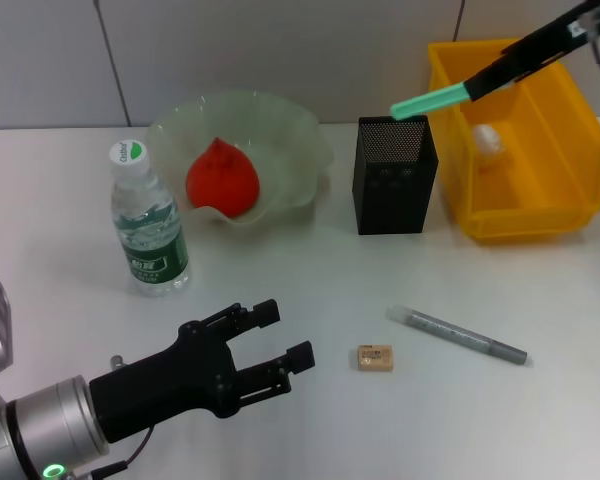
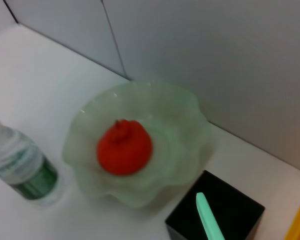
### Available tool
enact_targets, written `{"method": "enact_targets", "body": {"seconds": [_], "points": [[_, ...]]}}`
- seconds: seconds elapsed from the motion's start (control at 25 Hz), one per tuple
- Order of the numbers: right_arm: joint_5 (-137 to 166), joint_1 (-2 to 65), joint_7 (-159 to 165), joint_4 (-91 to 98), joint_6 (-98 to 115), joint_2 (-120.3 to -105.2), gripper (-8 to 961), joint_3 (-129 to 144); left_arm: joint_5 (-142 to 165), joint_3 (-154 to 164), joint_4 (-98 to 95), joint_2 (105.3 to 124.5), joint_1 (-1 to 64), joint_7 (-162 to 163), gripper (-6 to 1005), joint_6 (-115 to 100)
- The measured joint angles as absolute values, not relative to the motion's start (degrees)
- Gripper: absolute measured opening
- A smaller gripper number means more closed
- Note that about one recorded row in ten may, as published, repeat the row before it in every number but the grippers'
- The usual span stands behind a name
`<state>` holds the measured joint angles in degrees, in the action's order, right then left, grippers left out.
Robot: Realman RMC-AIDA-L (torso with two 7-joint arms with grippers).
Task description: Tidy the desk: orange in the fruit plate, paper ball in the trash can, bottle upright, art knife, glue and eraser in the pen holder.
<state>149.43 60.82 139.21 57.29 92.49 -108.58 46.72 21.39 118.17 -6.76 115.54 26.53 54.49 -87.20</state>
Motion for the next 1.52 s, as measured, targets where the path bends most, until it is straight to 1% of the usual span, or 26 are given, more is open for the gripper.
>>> {"method": "enact_targets", "body": {"seconds": [0.16, 0.32, 0.4, 0.68, 0.8, 0.88, 1.04, 1.24, 1.28, 1.32, 1.36, 1.44, 1.48, 1.52], "points": [[152.6, 63.0, 140.5, 55.5, 90.2, -109.38, 160, 49.7, 21.4, 117.2, -6.8, 115.57, 26.5, 54.6, 818, -86.9], [154.1, 63.9, 142.0, 52.9, 86.5, -110.41, 166, 53.8, 21.3, 116.8, -6.8, 115.57, 26.5, 54.8, 818, -86.6], [154.5, 64.0, 142.2, 52.3, 85.6, -110.63, 170, 54.4, 21.3, 116.8, -6.8, 115.58, 26.4, 54.8, 818, -86.4], [157.5, 64.9, 142.8, 47.3, 79.1, -113.08, 181, 55.7, 21.7, 117.0, -6.8, 115.44, 26.3, 54.7, 818, -86.3], [157.5, 65.1, 143.1, 46.2, 78.0, -113.26, 186, 55.7, 21.9, 117.4, -6.8, 115.23, 26.2, 54.3, 818, -86.3], [157.5, 65.2, 143.7, 45.6, 76.6, -113.66, 189, 55.7, 21.9, 117.4, -6.8, 115.23, 26.2, 54.3, 818, -86.3], [157.6, 64.9, 143.8, 45.9, 75.9, -114.09, 266, 55.7, 23.3, 117.1, -6.8, 114.81, 26.0, 53.4, 818, -86.3], [157.1, 63.8, 143.6, 47.3, 75.2, -114.75, 363, 55.4, 23.8, 117.3, -6.8, 114.77, 25.9, 53.0, 818, -86.3], [154.2, 61.8, 142.0, 51.3, 75.8, -115.67, 382, 55.3, 24.8, 117.2, -6.8, 114.48, 25.9, 52.8, 818, -86.3], [154.2, 61.8, 142.0, 51.3, 75.8, -115.67, 402, 55.3, 24.8, 117.2, -6.8, 114.48, 25.9, 52.8, 818, -86.3], [152.0, 60.6, 140.8, 53.9, 76.6, -116.07, 421, 55.3, 24.8, 117.2, -6.8, 114.48, 25.9, 52.8, 818, -86.3], [147.3, 58.5, 138.4, 58.4, 79.4, -116.58, 497, 55.6, 25.2, 117.2, -6.8, 114.22, 25.9, 52.4, 818, -86.5], [142.0, 57.1, 135.5, 61.3, 84.3, -116.63, 535, 55.7, 27.2, 117.0, -7.0, 113.49, 25.8, 51.4, 818, -86.8], [142.0, 57.1, 135.5, 61.3, 84.3, -116.63, 574, 55.7, 27.2, 117.0, -7.0, 113.49, 25.8, 51.4, 818, -86.8]]}}
